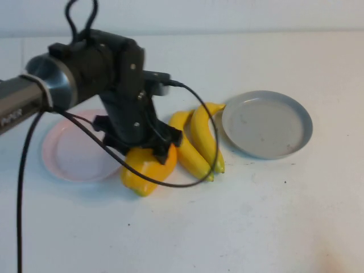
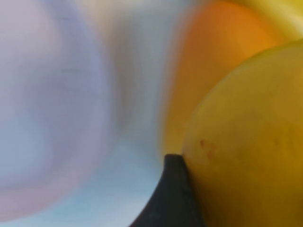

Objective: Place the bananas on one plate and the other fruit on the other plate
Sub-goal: Put one type of fruit in the left plate

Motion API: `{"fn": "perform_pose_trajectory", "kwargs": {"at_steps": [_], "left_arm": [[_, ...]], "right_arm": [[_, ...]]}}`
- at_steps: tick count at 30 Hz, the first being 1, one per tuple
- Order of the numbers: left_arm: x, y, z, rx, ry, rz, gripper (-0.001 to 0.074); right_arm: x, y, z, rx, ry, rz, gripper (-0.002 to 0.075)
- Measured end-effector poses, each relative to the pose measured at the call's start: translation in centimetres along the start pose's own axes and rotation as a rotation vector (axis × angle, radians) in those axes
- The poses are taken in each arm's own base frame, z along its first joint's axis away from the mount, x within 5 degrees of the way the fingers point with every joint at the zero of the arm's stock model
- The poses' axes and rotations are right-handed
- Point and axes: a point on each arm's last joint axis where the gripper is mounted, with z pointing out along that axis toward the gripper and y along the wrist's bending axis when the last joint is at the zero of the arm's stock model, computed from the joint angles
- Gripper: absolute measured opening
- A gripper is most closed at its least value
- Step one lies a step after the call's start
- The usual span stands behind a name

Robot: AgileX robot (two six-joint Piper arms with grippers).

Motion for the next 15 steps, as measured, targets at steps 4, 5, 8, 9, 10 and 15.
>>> {"fn": "perform_pose_trajectory", "kwargs": {"at_steps": [4,5,8,9,10,15], "left_arm": [[-1.0,6.3,0.2,-0.112,-0.025,-0.080,0.0525],[-1.1,7.8,0.6,-0.144,-0.026,-0.097,0.0525],[-1.2,11.2,1.6,-0.196,-0.010,-0.141,0.0525],[-1.2,12.0,1.9,-0.204,-0.003,-0.151,0.0525],[-1.1,12.7,2.2,-0.211,0.006,-0.153,0.0525],[-1.1,13.6,3.1,-0.217,0.026,-0.139,0.0533]], "right_arm": [[0.0,0.0,0.0,0.000,0.000,0.000,-0.0015],[0.0,0.0,0.0,0.000,0.000,0.000,-0.0015],[0.0,0.0,0.0,0.000,0.000,0.000,-0.0015],[0.0,0.0,0.0,0.000,0.000,0.000,-0.0015],[0.0,0.0,0.0,0.000,0.000,0.000,-0.0015],[0.0,0.0,0.0,0.000,0.000,0.000,-0.0015]]}}
